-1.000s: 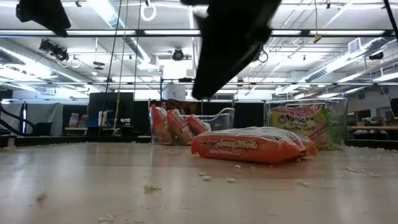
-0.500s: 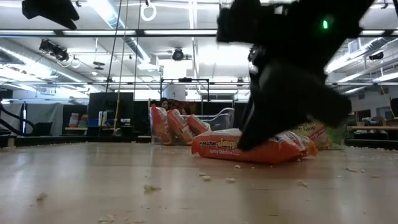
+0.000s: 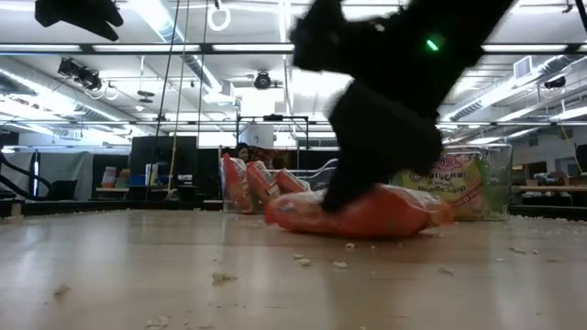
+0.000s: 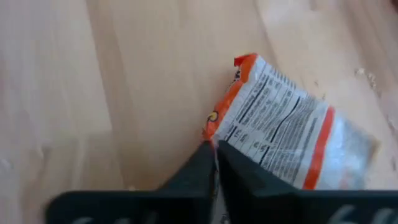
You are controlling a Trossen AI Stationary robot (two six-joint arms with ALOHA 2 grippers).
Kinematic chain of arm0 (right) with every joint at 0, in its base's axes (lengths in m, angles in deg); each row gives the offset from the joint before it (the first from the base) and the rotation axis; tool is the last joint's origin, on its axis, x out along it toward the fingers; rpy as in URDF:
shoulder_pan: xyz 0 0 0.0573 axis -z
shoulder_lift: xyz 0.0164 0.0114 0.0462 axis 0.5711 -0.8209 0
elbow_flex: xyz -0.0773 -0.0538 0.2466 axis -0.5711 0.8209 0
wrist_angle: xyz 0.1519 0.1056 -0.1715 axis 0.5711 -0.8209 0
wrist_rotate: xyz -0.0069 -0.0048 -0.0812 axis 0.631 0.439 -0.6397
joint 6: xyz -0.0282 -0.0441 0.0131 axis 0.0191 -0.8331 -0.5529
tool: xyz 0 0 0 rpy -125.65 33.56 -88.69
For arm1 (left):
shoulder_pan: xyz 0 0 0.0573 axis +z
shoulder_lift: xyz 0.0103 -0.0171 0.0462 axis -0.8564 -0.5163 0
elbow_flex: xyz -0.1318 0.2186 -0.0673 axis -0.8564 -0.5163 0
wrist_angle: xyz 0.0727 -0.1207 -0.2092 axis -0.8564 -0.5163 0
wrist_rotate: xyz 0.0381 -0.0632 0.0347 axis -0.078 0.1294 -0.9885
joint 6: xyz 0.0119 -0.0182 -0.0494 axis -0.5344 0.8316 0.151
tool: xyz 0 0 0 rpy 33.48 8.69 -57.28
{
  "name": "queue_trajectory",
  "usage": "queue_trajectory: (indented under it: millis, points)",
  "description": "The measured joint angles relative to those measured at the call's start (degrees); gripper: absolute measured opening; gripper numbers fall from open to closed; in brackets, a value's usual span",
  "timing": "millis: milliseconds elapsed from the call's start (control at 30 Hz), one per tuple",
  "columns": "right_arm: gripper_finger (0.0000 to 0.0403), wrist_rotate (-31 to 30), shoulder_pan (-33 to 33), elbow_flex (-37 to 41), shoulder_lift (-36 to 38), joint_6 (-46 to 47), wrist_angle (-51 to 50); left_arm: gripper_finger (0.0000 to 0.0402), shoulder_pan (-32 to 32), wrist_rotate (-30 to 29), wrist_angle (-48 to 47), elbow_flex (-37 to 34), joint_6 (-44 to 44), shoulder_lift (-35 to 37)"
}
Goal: Sort Maruchan noodles
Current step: Put the orange noodle pack into the top left transparent bin
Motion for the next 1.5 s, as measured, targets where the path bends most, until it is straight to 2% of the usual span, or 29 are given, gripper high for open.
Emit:
queue_trajectory:
  millis: [67,300,433,600,733,867,933,1033,1167,1300,1400,1500]
  points:
    - [0.0012,0.6,1.1,-2.1,0.5,-0.3,-1.2,0.0172,0.0,-0.3,0.1,0.0,0.0,0.0]
    - [0.0006,-1.6,7.3,-10.4,6.6,-2.4,-6.3,0.0172,0.1,-5.8,0.3,0.0,0.0,0.0]
    - [0.0004,-0.5,13.6,-12.7,12.9,-5.1,-5.5,0.0172,1.2,-7.2,1.2,0.0,-0.1,0.0]
    - [0.0003,0.8,23.5,-12.7,19.5,-8.0,-2.4,0.0172,6.1,-5.5,2.6,0.0,-1.4,0.0]
    - [0.0002,1.5,31.5,-12.7,21.1,-11.2,1.1,0.0172,9.0,-3.6,8.5,0.0,-6.8,0.0]
    - [0.0002,3.4,39.2,-12.4,20.2,-13.2,3.5,0.0172,12.8,-1.7,21.8,-2.2,-16.2,0.0]
    - [0.0002,4.6,42.3,-11.6,19.4,-13.8,7.1,0.0172,15.9,2.5,29.7,-4.6,-20.7,0.0]
    - [0.0002,5.6,46.2,-10.5,18.4,-13.8,8.4,0.0172,22.0,12.0,40.8,-9.2,-27.0,0.0]
    - [0.0002,9.0,50.1,-8.1,17.3,-13.4,10.1,0.0172,32.1,21.2,49.2,-14.4,-35.4,0.0]
    - [0.0002,11.2,51.3,-5.3,16.7,-10.2,12.1,0.0172,43.6,34.1,57.3,-15.9,-45.8,0.0]
    - [0.0002,11.2,51.4,-1.8,16.7,-9.3,16.2,0.0172,52.2,46.1,63.1,-15.9,-48.6,-1.1]
    - [0.0002,11.5,51.4,1.0,16.6,-8.9,18.6,0.0172,59.8,55.2,67.3,-15.9,-50.9,-3.3]
